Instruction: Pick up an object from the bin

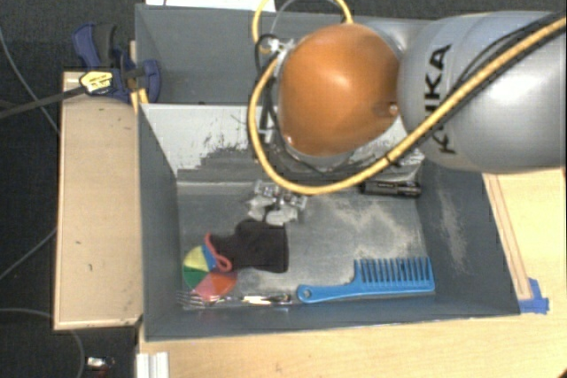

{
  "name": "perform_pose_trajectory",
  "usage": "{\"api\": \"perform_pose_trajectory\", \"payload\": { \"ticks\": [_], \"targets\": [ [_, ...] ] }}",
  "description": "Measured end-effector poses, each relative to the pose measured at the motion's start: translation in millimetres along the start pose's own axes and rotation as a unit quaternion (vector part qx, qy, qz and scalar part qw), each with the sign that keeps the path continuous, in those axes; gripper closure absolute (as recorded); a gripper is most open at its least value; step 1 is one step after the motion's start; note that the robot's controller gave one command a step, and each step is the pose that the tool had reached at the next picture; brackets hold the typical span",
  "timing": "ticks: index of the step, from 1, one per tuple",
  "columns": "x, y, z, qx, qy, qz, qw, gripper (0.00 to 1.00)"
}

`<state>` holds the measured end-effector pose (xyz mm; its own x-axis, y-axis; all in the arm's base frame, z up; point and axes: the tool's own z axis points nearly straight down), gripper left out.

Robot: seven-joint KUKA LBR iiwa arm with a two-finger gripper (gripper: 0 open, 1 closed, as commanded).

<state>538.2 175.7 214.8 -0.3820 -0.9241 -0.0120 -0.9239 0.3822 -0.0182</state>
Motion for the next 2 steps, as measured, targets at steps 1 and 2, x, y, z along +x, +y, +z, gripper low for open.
{"api": "perform_pose_trajectory", "payload": {
  "ticks": [1, 2],
  "targets": [
    [-18.3, -10.7, 53.0, 0.003, -0.0008, -0.043, 0.9991, 1.00],
    [-18.6, -10.6, 94.8, 0.004, -0.0037, -0.023, 0.9997, 1.00]
  ]
}}
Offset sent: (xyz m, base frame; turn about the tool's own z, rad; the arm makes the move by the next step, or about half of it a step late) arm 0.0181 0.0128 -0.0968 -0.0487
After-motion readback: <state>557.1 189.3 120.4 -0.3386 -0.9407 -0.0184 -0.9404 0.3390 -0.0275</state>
